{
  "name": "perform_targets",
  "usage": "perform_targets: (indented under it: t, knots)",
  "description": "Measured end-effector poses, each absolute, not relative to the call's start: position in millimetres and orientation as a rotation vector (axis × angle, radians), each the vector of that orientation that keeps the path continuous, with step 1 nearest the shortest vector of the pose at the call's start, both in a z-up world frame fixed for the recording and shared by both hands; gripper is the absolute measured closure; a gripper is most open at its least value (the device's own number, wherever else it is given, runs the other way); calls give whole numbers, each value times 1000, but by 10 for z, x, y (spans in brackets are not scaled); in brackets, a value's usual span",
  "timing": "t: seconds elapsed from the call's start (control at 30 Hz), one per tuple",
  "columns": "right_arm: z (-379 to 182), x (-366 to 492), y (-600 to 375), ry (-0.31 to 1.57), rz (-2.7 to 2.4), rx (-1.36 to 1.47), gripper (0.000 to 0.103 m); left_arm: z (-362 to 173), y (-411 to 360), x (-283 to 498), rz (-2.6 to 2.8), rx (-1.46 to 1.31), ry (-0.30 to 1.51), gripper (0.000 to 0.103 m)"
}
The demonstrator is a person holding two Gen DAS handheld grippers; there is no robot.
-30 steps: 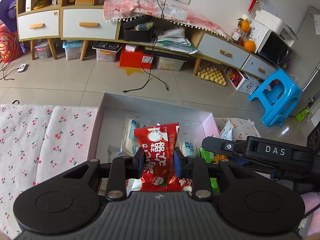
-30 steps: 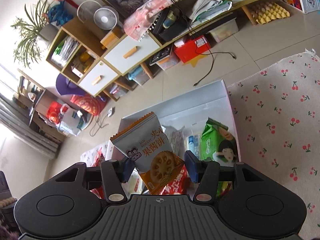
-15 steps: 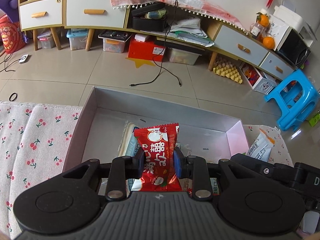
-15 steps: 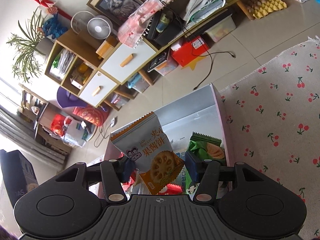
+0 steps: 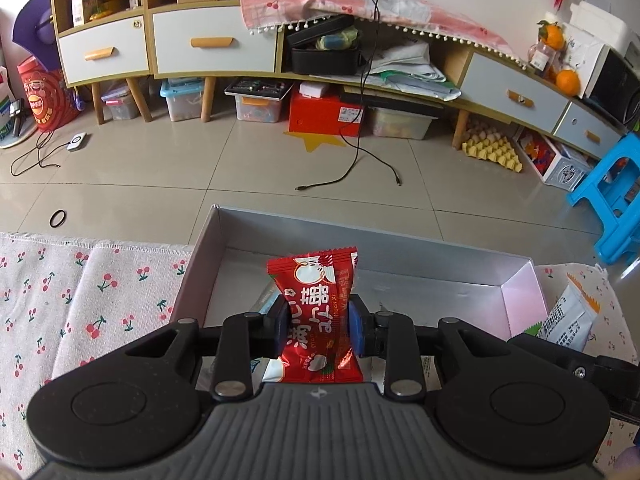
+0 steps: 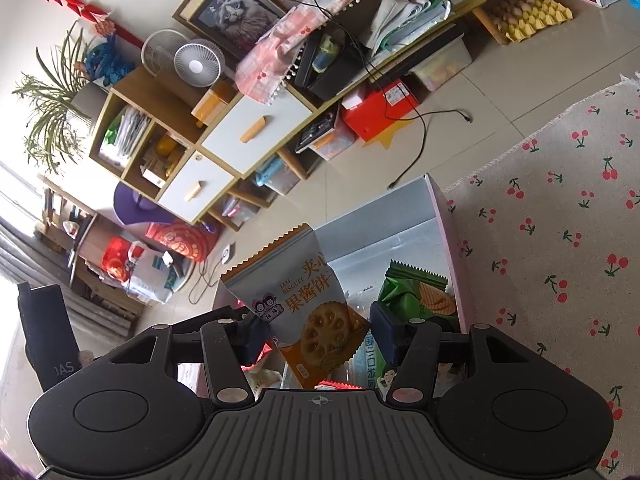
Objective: Organize snacks
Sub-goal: 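Carry both bags over the pink box and open both grippers to release them, then withdraw both open grippers from the box back over the cloth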
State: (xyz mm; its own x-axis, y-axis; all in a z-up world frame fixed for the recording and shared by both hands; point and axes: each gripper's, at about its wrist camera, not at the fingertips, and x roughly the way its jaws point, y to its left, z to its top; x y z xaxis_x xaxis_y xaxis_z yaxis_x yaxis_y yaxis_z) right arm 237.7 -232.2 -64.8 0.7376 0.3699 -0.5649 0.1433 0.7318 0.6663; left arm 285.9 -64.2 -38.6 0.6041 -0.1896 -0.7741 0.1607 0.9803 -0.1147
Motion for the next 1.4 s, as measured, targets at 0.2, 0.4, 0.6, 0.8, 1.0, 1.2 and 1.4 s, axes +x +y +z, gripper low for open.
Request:
perform_targets:
  t: [0.2, 0.4, 0.6, 0.8, 1.0, 1.2, 1.4]
  knots:
    - [-556, 2362, -2300, 732, 124, 737, 27, -336, -612, 2810, -209, -79, 882, 43]
    - [-449, 2299, -2275, 729, 122, 696, 22, -256, -547, 2670, -220, -109, 882, 36]
    - [-347, 2135, -2245, 727, 126, 694, 22, -116, -459, 2376, -212, -171, 882, 33]
    - [-146, 1842, -2212, 738, 105, 683, 22, 46, -398, 2063, -186, -132, 865, 25]
    - [115, 1534, -2166, 726, 63, 622, 19, 151, -287, 1809, -208, -134, 858, 22]
    - [271, 1248, -2006, 717, 54, 556, 19, 214, -189, 1571, -230, -108, 846, 18]
    - [331, 948, -1806, 715, 79, 480, 14, 198, -113, 1306, -260, -75, 837, 12]
